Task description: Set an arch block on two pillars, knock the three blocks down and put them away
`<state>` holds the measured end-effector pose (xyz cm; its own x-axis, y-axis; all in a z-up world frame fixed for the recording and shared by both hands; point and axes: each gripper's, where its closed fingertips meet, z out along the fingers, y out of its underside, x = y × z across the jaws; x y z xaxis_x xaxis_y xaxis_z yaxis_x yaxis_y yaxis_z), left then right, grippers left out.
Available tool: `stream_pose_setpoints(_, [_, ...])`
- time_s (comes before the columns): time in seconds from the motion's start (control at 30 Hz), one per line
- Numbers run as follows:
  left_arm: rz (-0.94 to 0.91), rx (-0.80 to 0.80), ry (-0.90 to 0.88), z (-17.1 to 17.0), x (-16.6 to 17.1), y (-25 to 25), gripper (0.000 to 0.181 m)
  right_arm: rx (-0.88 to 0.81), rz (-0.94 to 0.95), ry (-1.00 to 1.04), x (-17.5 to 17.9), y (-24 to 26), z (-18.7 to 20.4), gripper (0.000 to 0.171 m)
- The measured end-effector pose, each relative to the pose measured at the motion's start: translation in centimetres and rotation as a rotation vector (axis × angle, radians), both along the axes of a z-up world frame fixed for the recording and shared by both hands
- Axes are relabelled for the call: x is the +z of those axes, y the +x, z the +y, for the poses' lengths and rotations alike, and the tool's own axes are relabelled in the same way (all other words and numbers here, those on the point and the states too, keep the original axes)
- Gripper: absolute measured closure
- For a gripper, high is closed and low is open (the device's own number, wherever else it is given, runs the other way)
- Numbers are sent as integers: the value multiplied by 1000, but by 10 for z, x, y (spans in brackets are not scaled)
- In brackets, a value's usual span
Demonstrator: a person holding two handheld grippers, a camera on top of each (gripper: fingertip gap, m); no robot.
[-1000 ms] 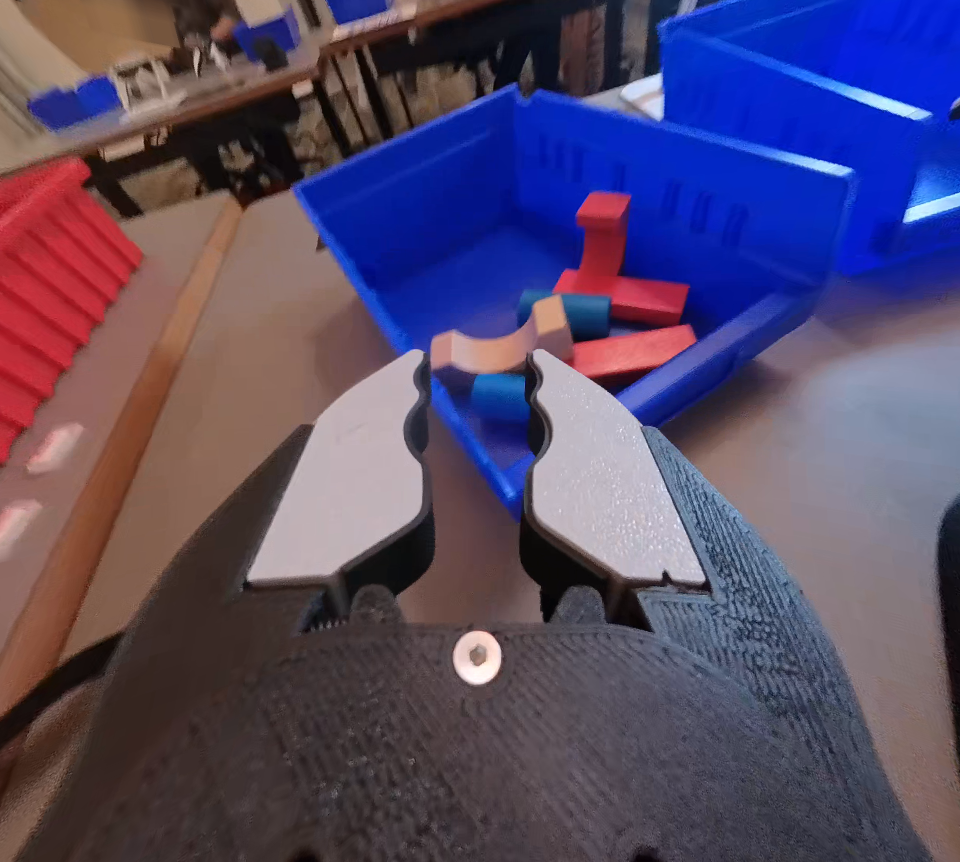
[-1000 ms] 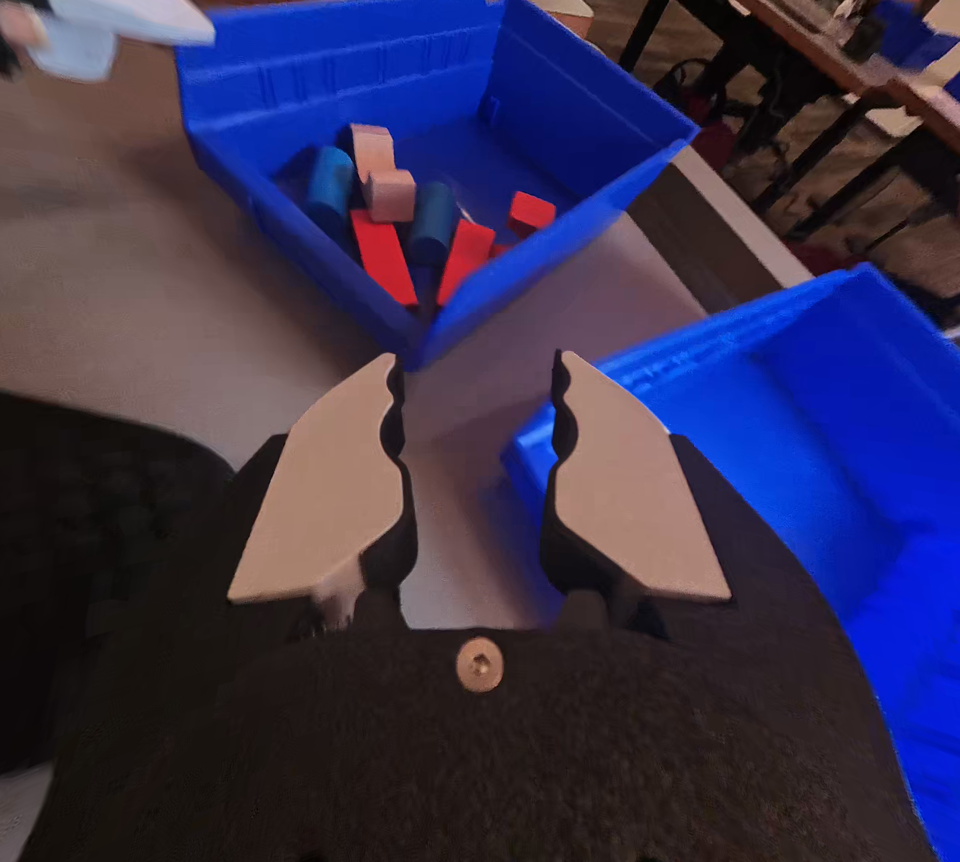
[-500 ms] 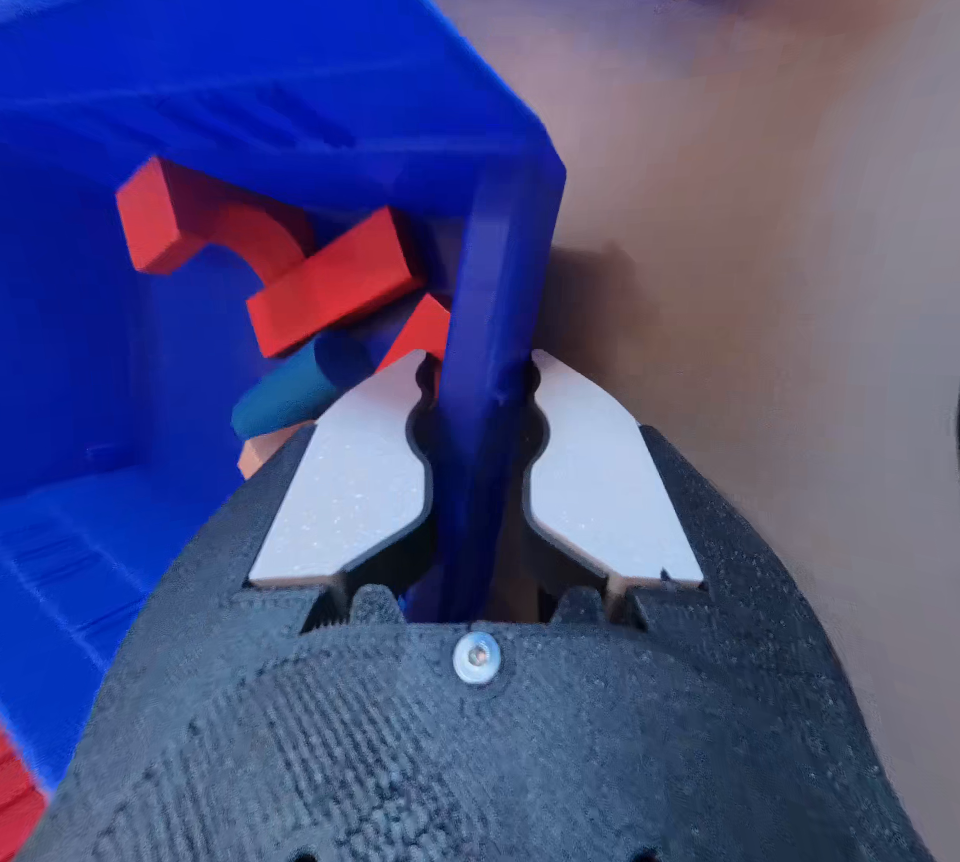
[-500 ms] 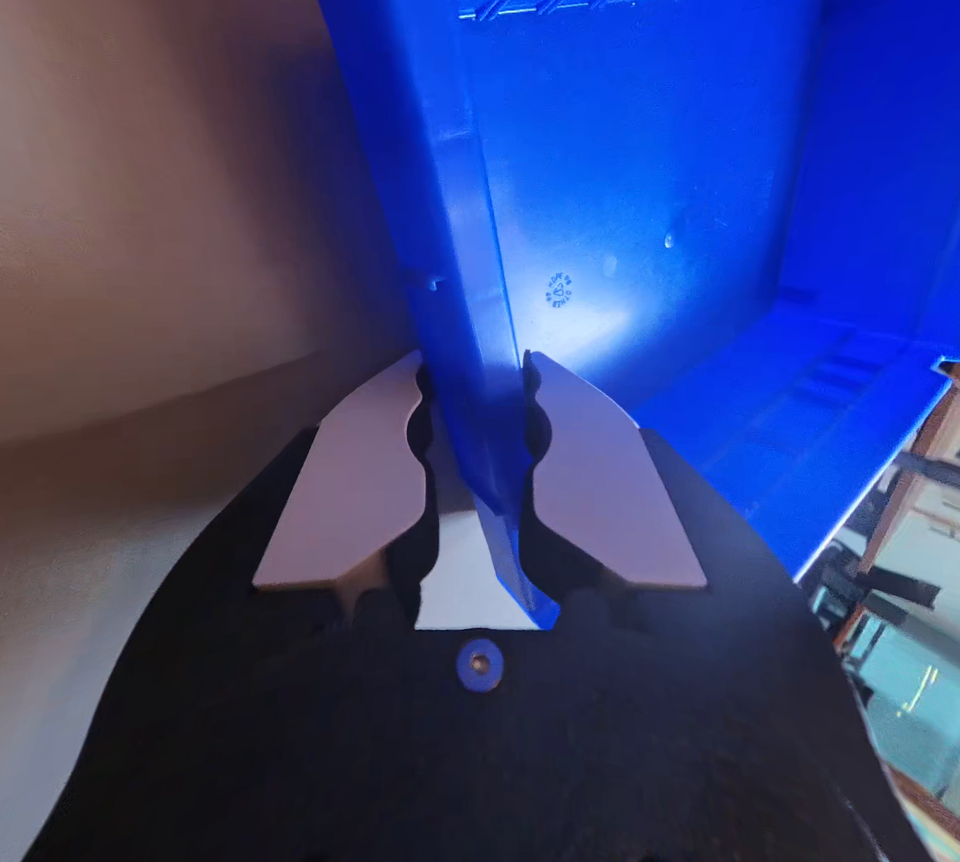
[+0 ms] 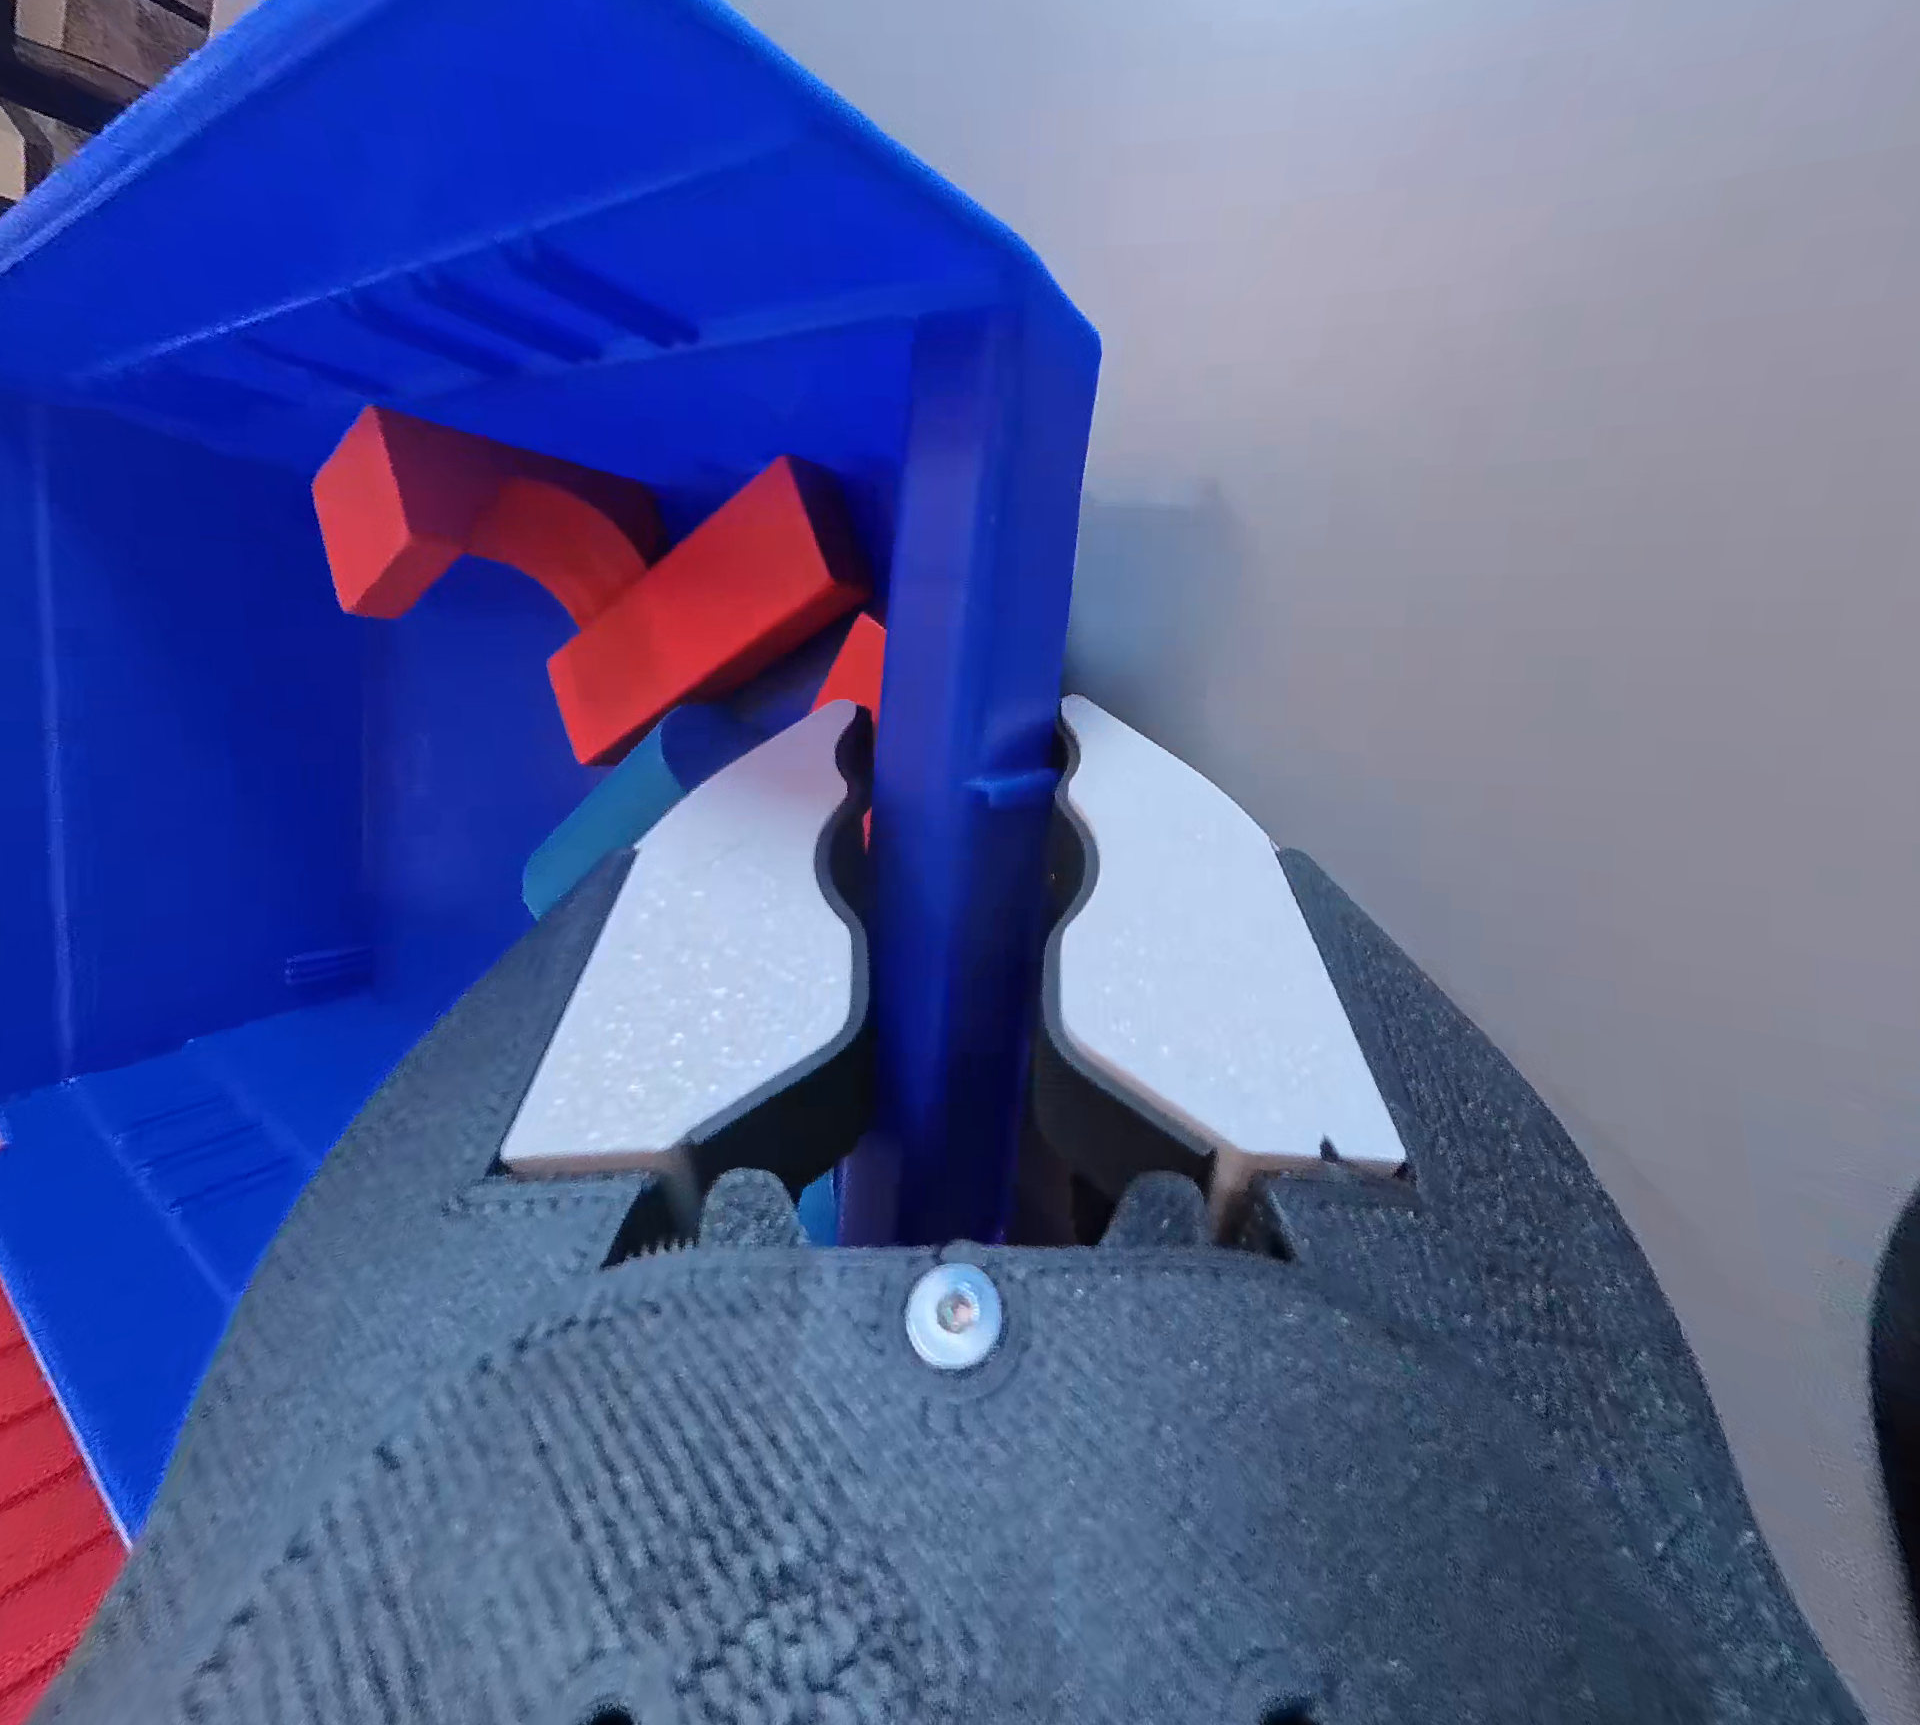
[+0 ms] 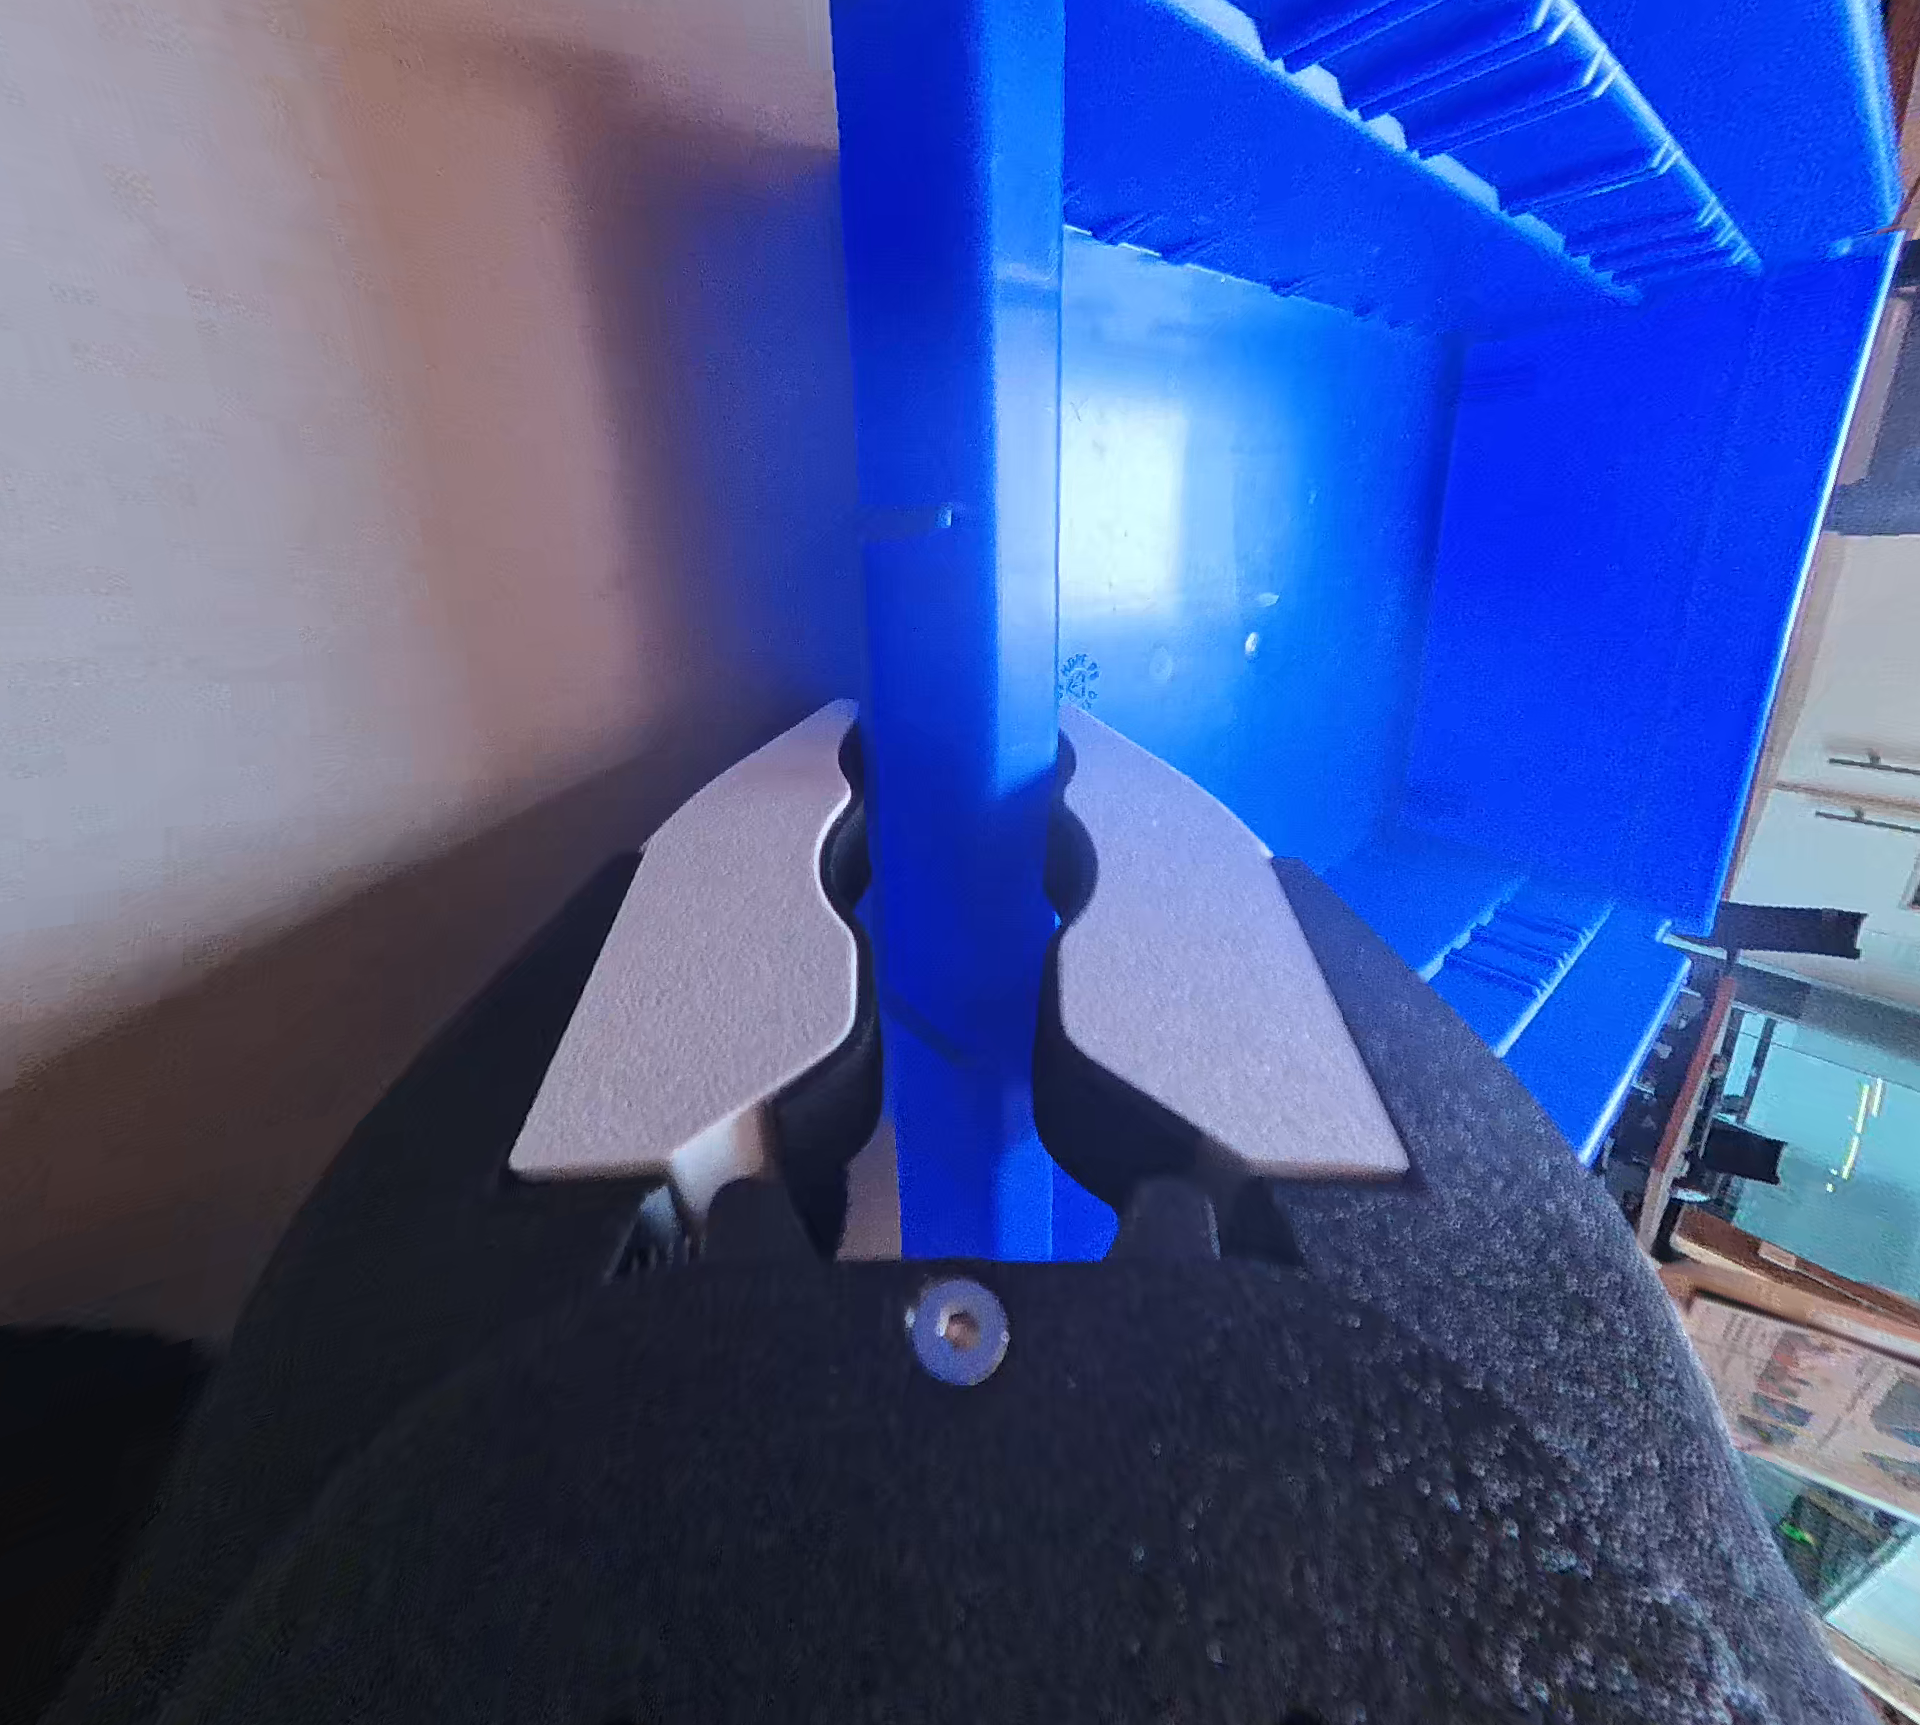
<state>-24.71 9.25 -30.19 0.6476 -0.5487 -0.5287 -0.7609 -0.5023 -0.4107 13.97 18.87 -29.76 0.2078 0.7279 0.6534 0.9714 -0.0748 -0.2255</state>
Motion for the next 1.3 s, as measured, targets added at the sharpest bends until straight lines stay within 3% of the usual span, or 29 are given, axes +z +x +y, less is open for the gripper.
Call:
stream_pose_setpoints(0.2, [-21,-13,0,11,1,-7,148,-25,47,19,1,12,33,138])
stream_pose_setpoints(0.23, [-60,-32,23,11,6,-4,143,-33,76,28,3,12,33,132])
stream_pose_setpoints(0.37, [-328,-24,128,10,60,-8,136,-15,360,25,33,-10,14,120])
stream_pose_setpoints(0.47, [-332,39,195,17,103,-44,139,28,538,-6,62,-29,-6,120])
stream_pose_setpoints(0.53, [-278,39,126,20,112,-61,139,58,604,-30,75,-39,-19,120])
stream_pose_setpoints(0.6, [-167,-11,34,28,106,-76,138,89,655,-60,82,-49,-30,121])
stream_pose_setpoints(0.7, [-10,-87,-222,27,72,-92,133,121,692,-101,78,-61,-42,121])
stream_pose_setpoints(0.8, [46,-143,-501,10,36,-99,123,130,688,-117,66,-66,-46,122])
stream_pose_setpoints(0.9, [92,-150,-614,9,16,-108,123,132,672,-146,54,-68,-48,122])
stream_pose_setpoints(1.03, [113,-167,-622,15,6,-108,144,135,659,-149,48,-68,-48,125])
stream_pose_setpoints(1.17, [249,-1,-402,55,25,-142,140,130,676,-169,45,-70,-47,125])
stream_pose_setpoints(1.3, [217,10,-334,67,36,-141,129,138,667,-176,42,-73,-50,126])
